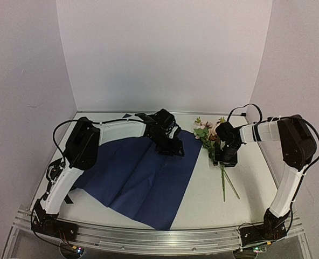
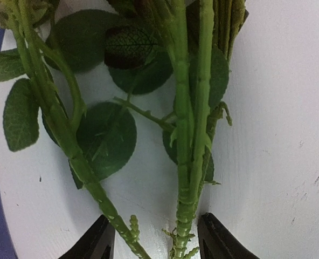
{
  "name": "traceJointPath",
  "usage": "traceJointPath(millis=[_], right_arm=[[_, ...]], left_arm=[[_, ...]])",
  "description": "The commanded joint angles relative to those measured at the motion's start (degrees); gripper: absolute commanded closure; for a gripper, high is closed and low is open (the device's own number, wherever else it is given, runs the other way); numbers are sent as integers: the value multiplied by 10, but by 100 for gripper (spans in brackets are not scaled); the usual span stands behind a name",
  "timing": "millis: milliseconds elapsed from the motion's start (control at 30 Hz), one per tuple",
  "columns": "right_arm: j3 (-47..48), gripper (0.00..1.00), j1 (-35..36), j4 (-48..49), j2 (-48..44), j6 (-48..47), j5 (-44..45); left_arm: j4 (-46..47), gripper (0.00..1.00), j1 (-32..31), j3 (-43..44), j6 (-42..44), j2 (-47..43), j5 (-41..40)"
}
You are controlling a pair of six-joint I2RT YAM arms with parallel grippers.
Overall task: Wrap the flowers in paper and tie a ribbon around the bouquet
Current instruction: Pick up the fake flower from the center of the board.
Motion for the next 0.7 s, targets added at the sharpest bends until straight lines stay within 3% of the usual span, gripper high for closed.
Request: traceJointPath(millis=[0, 400, 667], right_arm=[[16, 47, 3, -1, 13, 14, -4], [4, 48, 3, -10, 1, 13, 14], [11, 61, 2, -12, -2, 13, 12]], left_arm=[[22, 39, 24, -31, -20, -87, -34], [35, 39, 87, -145, -34, -152, -84], [47, 39, 110, -215, -51, -182, -108]])
